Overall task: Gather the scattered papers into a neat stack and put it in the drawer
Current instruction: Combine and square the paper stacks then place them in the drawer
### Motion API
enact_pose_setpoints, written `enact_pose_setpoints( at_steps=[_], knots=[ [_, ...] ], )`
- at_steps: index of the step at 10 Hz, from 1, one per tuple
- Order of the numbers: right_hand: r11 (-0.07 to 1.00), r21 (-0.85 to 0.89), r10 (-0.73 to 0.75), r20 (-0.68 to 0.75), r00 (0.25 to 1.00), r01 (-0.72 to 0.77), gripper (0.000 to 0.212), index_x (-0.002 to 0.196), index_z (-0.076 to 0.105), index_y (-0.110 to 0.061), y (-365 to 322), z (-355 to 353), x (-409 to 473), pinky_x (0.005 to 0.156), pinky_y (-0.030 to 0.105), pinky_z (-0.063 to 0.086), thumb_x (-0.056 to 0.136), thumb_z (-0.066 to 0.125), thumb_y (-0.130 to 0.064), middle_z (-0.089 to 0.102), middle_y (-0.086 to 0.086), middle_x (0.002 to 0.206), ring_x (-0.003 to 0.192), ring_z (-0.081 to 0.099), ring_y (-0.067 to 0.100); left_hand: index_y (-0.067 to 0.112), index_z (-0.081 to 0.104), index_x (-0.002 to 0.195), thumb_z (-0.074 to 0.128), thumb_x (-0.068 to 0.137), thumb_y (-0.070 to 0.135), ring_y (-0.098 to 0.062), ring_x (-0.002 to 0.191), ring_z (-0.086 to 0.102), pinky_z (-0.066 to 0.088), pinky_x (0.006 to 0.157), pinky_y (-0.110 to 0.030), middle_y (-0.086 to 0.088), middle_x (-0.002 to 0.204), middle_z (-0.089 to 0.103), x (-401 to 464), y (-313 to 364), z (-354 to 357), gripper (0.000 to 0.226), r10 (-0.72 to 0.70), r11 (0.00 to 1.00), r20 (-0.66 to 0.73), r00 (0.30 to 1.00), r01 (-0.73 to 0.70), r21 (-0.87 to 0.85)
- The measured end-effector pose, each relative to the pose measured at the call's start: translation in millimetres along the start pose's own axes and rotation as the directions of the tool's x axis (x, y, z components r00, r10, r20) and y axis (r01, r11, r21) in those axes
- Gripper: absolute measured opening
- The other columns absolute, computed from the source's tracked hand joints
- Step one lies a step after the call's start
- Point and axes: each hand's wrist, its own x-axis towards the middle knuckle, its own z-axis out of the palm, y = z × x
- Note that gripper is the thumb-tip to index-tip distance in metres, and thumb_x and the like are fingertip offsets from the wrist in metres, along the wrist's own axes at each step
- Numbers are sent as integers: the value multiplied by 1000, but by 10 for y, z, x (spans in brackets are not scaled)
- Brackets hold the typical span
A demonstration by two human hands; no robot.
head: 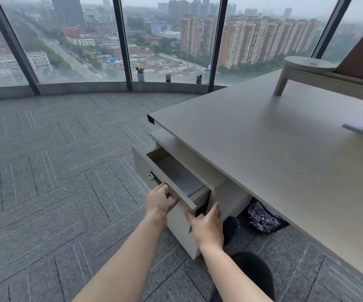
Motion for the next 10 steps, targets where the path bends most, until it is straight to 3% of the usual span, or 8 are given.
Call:
enact_pose_setpoints(
  at_steps=[1, 2, 3, 5, 7, 9, 10],
  knots=[
    [1000, 26, 10, 11, 1000, -11, 110, 156, 3, -8, 46, -37, 120, 111, 39, 35, 82, 63, -62, 18, 14, 162, 147, 25, 28, 17, 57, 84, 47, 96, 14, -19, 94, 58, 55, 87, -40, -3, 96, 59, -29, -65, 183, 16, 18, 1000, 35, 999, -18, 0],
    [996, 81, 22, 5, 1000, -22, 103, 157, 4, -16, 78, -61, 224, 106, 40, 42, 84, 60, -63, 22, 9, 162, 143, 34, 28, 9, 64, 96, 45, 97, 16, -19, 109, 55, 56, 87, -42, -4, 105, 61, 18, -139, 274, 21, 57, 998, 55, 997, -56, -16],
    [993, 117, 22, 21, 1000, -25, 98, 157, 4, -23, 71, -65, 294, 103, 40, 46, 85, 56, -65, 26, 6, 161, 140, 41, 27, 7, 57, 125, 46, 98, 23, -21, 119, 52, 58, 82, -37, -5, 125, 57, 49, -160, 376, 34, 36, 999, 40, 999, -35, -31],
    [979, 201, 25, 18, 1000, -29, 82, 156, 10, -20, 30, -36, 456, 103, 36, 43, 94, 52, -54, 37, 4, 156, 136, 47, 25, 12, 54, 120, 46, 99, 27, -19, 121, 51, 56, 82, -38, 0, 122, 54, 77, -148, 527, 27, 0, 993, 85, 996, 10, -116],
    [963, 261, 65, 5, 998, -64, 62, 149, 24, -18, 5, -74, 514, 88, 27, 44, 98, 50, -44, 55, 5, 142, 125, 57, 25, 16, 59, 116, 43, 99, 34, -18, 122, 51, 54, 92, -44, 3, 123, 59, 116, -152, 640, 29, -7, 992, 126, 992, 22, -124],
    [959, 278, 62, -26, 998, -52, 76, 156, 9, -22, 45, -51, 570, 102, 36, 46, 97, 51, -47, 47, 8, 150, 131, 52, 27, 24, 57, 112, 36, 100, 41, -19, 125, 49, 50, 97, -47, 7, 116, 58, 108, -138, 727, 29, -7, 995, 144, 989, 22, -101],
    [958, 283, 63, -32, 997, -51, 76, 156, 9, -21, 53, -45, 590, 101, 35, 46, 97, 51, -46, 48, 8, 149, 131, 52, 27, 24, 55, 118, 37, 100, 44, -20, 128, 47, 49, 98, -47, 3, 129, 53, 109, -131, 734, 32, -12, 995, 145, 989, 26, -98]
  ],
)
